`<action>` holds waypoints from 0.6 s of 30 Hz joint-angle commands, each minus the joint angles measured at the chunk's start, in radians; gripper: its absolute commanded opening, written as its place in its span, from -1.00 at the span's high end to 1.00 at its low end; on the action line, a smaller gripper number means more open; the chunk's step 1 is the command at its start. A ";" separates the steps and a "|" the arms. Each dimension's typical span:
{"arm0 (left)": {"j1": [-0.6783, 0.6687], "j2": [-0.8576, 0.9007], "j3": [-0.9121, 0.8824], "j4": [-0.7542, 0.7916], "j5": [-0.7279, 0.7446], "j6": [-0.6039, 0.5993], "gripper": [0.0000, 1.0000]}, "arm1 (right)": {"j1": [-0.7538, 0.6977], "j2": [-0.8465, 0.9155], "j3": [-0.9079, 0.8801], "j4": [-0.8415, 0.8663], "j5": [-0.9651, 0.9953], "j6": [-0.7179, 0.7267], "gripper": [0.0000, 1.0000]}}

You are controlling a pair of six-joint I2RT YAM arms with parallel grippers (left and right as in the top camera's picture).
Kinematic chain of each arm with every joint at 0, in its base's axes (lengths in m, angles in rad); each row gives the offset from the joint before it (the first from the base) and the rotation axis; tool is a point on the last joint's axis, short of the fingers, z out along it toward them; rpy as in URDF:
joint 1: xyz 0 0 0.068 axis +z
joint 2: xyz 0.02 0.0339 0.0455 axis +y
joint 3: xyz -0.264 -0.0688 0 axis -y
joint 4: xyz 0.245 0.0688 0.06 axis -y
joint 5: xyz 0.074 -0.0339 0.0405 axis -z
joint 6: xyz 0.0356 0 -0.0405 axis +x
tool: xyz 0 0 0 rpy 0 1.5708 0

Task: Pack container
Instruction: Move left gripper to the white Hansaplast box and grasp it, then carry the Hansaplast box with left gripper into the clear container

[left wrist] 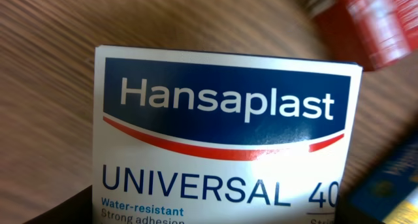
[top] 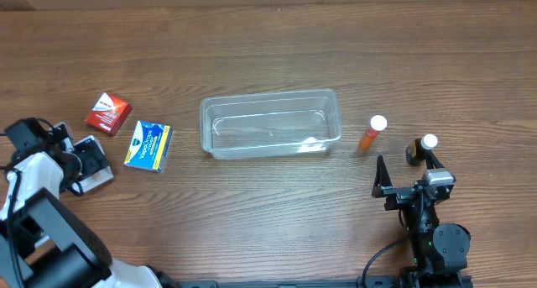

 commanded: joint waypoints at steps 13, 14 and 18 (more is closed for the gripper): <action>-0.359 -0.330 0.246 -0.216 0.155 -0.030 -0.34 | -0.001 -0.012 -0.010 0.006 -0.002 -0.004 -1.00; -0.408 -0.330 0.255 -0.216 0.148 -0.056 -0.33 | -0.001 -0.012 -0.010 0.006 -0.002 -0.004 -1.00; -0.640 -0.327 0.266 -0.163 0.085 -0.168 -0.34 | -0.001 -0.012 -0.010 0.006 -0.002 -0.004 -1.00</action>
